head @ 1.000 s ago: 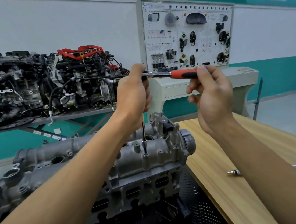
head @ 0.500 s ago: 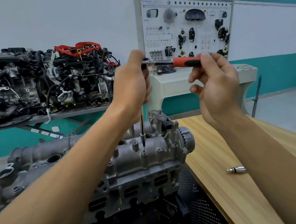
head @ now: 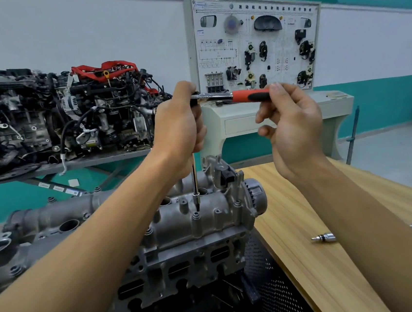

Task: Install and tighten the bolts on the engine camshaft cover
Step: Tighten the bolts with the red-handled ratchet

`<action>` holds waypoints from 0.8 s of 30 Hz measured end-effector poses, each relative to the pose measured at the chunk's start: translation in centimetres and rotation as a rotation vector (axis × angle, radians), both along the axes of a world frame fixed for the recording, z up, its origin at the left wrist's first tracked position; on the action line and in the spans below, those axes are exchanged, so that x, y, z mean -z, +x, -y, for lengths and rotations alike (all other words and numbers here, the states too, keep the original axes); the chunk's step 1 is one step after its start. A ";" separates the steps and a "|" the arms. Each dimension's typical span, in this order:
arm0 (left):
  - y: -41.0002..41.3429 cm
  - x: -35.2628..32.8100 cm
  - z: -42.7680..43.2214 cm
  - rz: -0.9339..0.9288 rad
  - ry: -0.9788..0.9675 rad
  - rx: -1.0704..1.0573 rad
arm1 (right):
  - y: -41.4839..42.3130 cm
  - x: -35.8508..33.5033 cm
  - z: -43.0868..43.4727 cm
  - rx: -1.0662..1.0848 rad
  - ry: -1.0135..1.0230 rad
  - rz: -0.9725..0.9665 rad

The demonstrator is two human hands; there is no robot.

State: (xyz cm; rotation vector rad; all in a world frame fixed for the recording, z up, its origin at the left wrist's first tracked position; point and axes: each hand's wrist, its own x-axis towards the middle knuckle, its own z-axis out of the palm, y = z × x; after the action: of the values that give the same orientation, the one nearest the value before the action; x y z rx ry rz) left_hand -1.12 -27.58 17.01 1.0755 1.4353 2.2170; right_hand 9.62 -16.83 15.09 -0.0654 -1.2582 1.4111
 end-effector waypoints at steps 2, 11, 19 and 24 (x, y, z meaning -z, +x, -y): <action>0.0 -0.2 0.0 -0.010 -0.005 0.001 | 0.0 -0.1 0.0 -0.003 0.005 -0.007; 0.7 0.6 0.2 -0.043 0.003 -0.112 | -1.0 0.7 -0.2 -0.004 -0.029 0.000; 1.7 0.9 -1.0 -0.131 -0.040 -0.229 | -2.1 0.8 -1.2 0.063 -0.083 0.092; 0.7 0.5 -0.7 0.014 -0.043 -0.135 | -0.1 1.2 1.2 0.259 0.092 -0.121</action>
State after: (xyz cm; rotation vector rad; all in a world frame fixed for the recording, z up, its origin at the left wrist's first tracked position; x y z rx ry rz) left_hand -0.38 -26.91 16.56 0.9745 1.5853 2.2685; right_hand 9.54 -18.05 13.89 -0.0762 -1.1674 1.1171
